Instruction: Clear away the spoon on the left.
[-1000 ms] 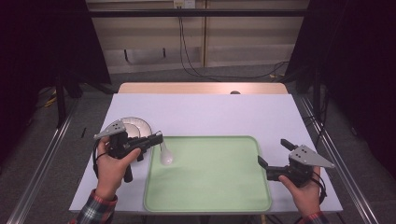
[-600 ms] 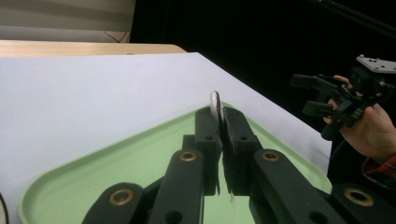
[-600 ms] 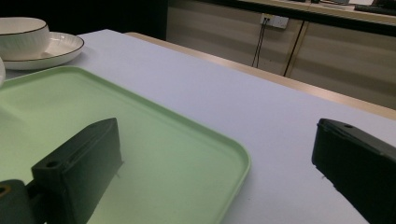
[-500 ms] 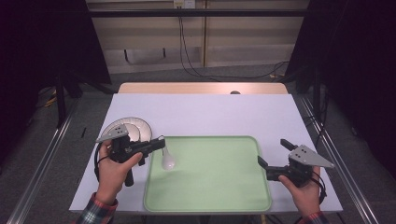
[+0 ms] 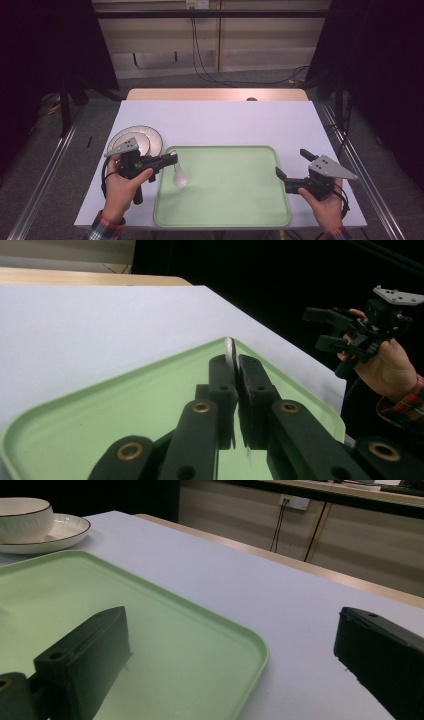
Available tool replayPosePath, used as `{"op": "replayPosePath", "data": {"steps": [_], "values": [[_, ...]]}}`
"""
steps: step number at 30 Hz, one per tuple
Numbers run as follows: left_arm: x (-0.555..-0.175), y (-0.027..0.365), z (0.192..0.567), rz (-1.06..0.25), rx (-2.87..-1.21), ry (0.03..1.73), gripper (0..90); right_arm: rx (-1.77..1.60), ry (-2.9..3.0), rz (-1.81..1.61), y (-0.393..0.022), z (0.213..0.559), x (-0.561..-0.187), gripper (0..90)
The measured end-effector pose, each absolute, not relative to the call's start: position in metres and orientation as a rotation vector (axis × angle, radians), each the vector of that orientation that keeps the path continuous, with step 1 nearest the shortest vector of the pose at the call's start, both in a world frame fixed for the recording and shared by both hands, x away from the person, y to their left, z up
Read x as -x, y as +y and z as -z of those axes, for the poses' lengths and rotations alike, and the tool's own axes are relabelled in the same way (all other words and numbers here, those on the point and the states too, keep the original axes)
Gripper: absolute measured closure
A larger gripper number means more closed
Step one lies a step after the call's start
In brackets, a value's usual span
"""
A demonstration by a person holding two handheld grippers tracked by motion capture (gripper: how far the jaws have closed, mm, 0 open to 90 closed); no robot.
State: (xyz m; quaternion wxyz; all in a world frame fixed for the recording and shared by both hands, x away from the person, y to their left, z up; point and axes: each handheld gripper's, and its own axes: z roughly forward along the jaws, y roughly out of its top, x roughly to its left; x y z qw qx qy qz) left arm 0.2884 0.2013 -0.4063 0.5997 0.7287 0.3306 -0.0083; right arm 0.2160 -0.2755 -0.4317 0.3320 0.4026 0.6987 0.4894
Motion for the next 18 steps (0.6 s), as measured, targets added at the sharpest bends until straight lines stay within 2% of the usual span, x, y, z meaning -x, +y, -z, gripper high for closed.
{"op": "replayPosePath", "data": {"steps": [18], "values": [[-0.2793,0.1994,0.4152,0.046,-1.715,0.771,85.6,-1.043,1.834,-1.278,-0.2746,0.4319,-0.2174,1.3]]}}
